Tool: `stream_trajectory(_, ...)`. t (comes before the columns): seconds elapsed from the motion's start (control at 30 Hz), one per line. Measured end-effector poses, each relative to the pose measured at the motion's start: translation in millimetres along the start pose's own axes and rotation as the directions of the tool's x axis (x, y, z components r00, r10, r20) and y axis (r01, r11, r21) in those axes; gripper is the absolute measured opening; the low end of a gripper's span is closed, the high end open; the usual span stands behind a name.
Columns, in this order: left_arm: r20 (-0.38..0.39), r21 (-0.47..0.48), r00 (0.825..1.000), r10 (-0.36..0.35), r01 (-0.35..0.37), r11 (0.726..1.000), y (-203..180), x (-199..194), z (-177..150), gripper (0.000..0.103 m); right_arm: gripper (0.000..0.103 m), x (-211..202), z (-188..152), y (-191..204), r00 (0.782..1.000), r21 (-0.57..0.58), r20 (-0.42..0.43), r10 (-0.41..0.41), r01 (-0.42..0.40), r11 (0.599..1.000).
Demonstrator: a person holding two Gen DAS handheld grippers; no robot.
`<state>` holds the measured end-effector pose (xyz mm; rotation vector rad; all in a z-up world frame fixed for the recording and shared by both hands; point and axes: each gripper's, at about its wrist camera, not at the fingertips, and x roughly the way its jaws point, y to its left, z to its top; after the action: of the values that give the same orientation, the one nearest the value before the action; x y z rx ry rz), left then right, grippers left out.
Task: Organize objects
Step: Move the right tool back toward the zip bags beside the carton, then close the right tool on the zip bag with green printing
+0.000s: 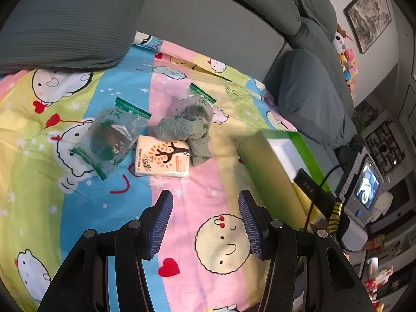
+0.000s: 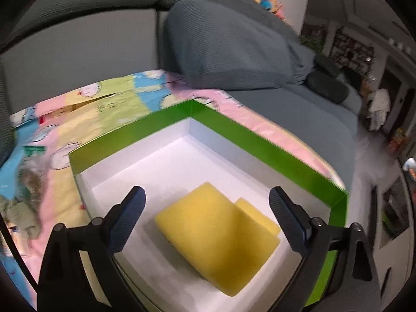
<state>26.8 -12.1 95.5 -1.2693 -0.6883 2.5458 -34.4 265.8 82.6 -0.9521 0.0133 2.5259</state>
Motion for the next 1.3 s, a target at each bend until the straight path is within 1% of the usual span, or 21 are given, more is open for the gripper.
stream_trajectory(0.17,0.01,-0.026,1.0,0.005,-0.005,1.0,11.9,-5.4,3.3,0.054,0.096,-2.6,-2.5,33.3,0.998,0.004,-0.035,0.059,-0.059,0.998)
stream_trajectory(0.3,0.016,-0.053,1.0,0.012,-0.011,0.999,23.9,-9.1,6.7,0.054,0.096,-6.5,-4.1,56.5,0.989,0.015,-0.052,0.138,-0.138,0.99)
stream_trajectory(0.37,0.015,-0.07,1.0,0.016,-0.015,0.997,30.0,-9.6,8.6,0.054,0.098,-7.0,-2.6,66.1,0.988,0.002,-0.048,0.147,-0.147,0.989)
stream_trajectory(0.5,0.016,-0.101,0.999,0.037,-0.035,0.994,41.6,-9.8,11.2,0.054,0.1,-8.6,-3.7,81.6,0.989,-0.064,-0.036,0.146,-0.148,0.987)
stream_trajectory(0.57,0.018,-0.118,0.999,0.044,-0.041,0.992,47.3,-10.5,12.8,0.054,0.102,-11.7,-1.5,81.2,0.986,-0.067,-0.024,0.163,-0.164,0.984)
stream_trajectory(0.7,0.014,-0.145,0.997,0.073,-0.07,0.987,59.0,-9.3,15.1,0.054,0.102,-22.5,2.5,72.9,0.975,-0.045,-0.031,0.219,-0.22,0.974)
stream_trajectory(0.73,0.009,-0.149,0.996,0.089,-0.087,0.985,63.1,-7.9,16.2,0.054,0.102,-28.0,3.5,70.1,0.975,-0.04,-0.022,0.222,-0.223,0.974)
stream_trajectory(0.77,0.007,-0.153,0.995,0.099,-0.097,0.983,66.1,-7.1,16.7,0.054,0.102,-38.9,5.4,66.8,0.972,-0.038,0.006,0.237,-0.236,0.971)
stream_trajectory(0.83,-0.001,-0.168,0.994,0.113,-0.112,0.979,73.9,-5.2,18.3,0.054,0.102,-53.7,8.9,66.5,0.956,-0.048,0.035,0.291,-0.289,0.956)
stream_trajectory(0.87,-0.004,-0.182,0.993,0.114,-0.113,0.977,79.3,-4.3,19.8,0.054,0.102,-60.3,10.3,67.1,0.941,-0.052,0.032,0.337,-0.335,0.941)
stream_trajectory(0.93,-0.005,-0.221,0.994,0.111,-0.109,0.969,91.3,-3.1,23.1,0.054,0.102,-72.0,14.2,73.5,0.877,-0.059,-0.013,0.481,-0.481,0.875)
stream_trajectory(0.97,-0.003,-0.241,0.994,0.107,-0.105,0.965,96.7,-3.1,24.4,0.054,0.101,-76.6,15.8,79.1,0.832,-0.058,-0.041,0.554,-0.555,0.83)
stream_trajectory(1.0,-0.001,-0.267,0.995,0.1,-0.097,0.959,103.7,-2.5,25.6,0.054,0.101,-81.4,16.3,87.7,0.775,-0.054,-0.071,0.628,-0.632,0.773)
stream_trajectory(1.03,-0.004,-0.287,0.996,0.093,-0.09,0.954,108.4,-1.0,26.6,0.054,0.098,-84.6,16.1,95.6,0.73,-0.051,-0.099,0.676,-0.682,0.729)
stream_trajectory(1.07,-0.01,-0.3,0.996,0.086,-0.085,0.95,112.0,0.8,26.7,0.054,0.094,-86.7,17.3,106.5,0.678,-0.048,-0.14,0.721,-0.732,0.679)
stream_trajectory(1.1,-0.017,-0.306,0.997,0.081,-0.082,0.948,114.1,2.8,27.0,0.054,0.092,-86.4,17.1,120.7,0.619,-0.039,-0.198,0.76,-0.78,0.625)
stream_trajectory(1.13,-0.027,-0.312,0.997,0.075,-0.08,0.947,117.6,6.1,27.7,0.054,0.089,-85.2,15.5,134.0,0.575,-0.024,-0.244,0.781,-0.808,0.588)
stream_trajectory(1.17,-0.03,-0.317,0.997,0.072,-0.078,0.945,119.9,8.0,28.2,0.054,0.089,-81.2,13.8,149.2,0.534,0.003,-0.296,0.792,-0.829,0.56)
stream_trajectory(1.23,-0.031,-0.332,0.998,0.059,-0.066,0.941,125.0,11.8,29.7,0.054,0.087,-75.0,11.1,170.1,0.497,0.032,-0.354,0.793,-0.84,0.541)
stream_trajectory(1.27,-0.031,-0.34,0.998,0.046,-0.054,0.939,128.0,14.2,30.2,0.054,0.085,-71.7,9.7,180.6,0.488,0.038,-0.374,0.788,-0.841,0.539)
stream_trajectory(1.3,-0.033,-0.347,0.999,0.031,-0.041,0.937,130.5,16.2,30.4,0.054,0.084,-66.6,7.9,192.7,0.487,0.039,-0.395,0.779,-0.838,0.544)
